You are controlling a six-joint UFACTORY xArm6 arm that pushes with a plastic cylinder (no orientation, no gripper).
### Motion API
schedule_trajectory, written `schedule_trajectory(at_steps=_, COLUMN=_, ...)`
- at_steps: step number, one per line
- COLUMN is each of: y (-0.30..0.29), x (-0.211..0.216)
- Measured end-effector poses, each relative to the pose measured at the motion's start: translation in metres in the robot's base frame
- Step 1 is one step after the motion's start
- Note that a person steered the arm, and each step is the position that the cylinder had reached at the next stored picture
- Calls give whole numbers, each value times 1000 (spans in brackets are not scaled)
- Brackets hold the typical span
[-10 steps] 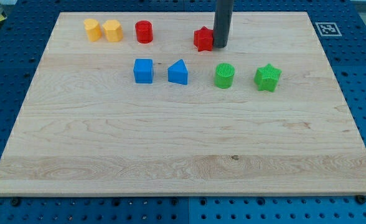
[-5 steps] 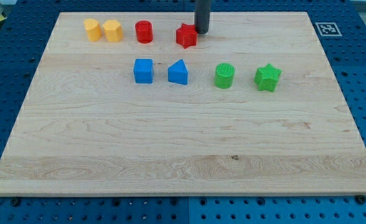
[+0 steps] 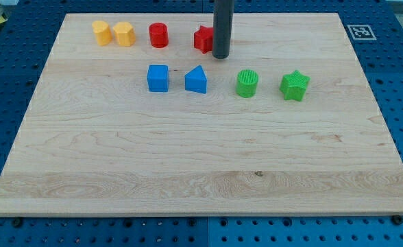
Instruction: Move the red blocks parallel to each other
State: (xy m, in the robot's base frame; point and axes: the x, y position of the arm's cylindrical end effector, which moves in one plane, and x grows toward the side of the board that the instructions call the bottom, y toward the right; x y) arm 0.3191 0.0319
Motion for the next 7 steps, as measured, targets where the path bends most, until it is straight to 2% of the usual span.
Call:
schedule_trajectory(at_steps=5, y=-29, x=-15)
schedule_trajectory(at_steps=6, y=-7, x=-13)
schedule_trajectory(at_steps=7, y=76, x=-12)
